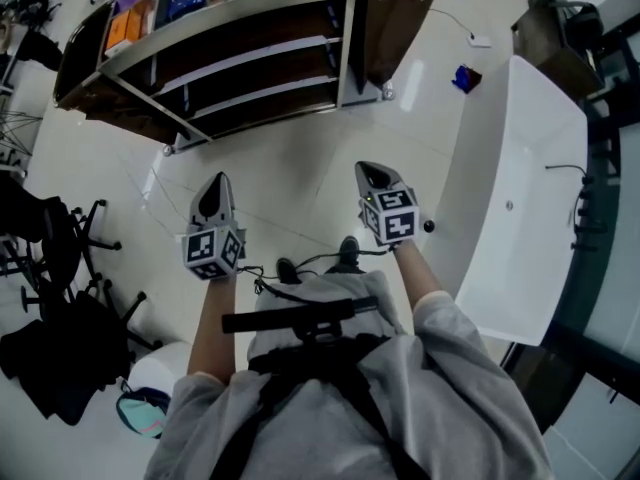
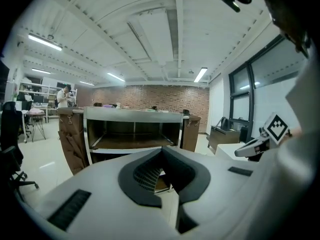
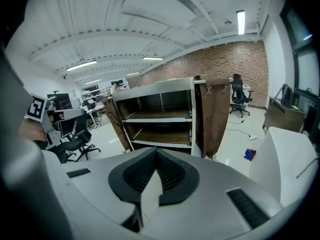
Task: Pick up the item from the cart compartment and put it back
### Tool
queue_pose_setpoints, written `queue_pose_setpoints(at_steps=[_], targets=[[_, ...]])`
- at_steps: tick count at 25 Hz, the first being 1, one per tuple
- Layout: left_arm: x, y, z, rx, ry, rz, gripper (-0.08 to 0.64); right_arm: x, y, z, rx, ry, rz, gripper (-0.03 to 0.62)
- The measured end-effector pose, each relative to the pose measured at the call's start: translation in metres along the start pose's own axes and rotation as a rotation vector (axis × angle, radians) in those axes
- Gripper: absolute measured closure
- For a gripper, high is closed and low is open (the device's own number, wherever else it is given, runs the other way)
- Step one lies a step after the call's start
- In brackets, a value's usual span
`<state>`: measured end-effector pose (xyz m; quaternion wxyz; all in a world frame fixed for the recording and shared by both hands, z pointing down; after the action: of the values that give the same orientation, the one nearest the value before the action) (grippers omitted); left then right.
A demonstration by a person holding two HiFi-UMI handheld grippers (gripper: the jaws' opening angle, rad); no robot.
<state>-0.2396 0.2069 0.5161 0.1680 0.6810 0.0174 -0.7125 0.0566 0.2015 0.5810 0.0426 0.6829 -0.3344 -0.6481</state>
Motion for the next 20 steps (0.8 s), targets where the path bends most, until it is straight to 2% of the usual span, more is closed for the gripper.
queue_pose_setpoints(at_steps=[9,15,20], targets=[[0.030,0.020,-0.036,0.029,0.005,-0.047,0.558,0.024,-0.008,-0.041,0.065,-0.039,-0.017,0.583],[0.046,0.045,-0.028,0.027,0.034,-0.052,0.558,0.038,0.017,-0.054,0.067,-0.019,-0.013,0.583],[0.048,0.089,-0.008,-0.016,0.037,-0.049,0.558,0.059,0.056,-0.054,0.053,-0.021,-0.020,0.583]])
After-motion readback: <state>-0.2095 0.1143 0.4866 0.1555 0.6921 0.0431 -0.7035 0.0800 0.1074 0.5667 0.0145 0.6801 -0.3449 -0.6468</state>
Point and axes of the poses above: the fingertips, and each gripper's own axes: y forward along the fingers, z to its left, x out of its top, the point moved 2 cm from there along -y, backward along the fingers, and after that the axes turned 5 degrees about -z, right-handed, at the moved point
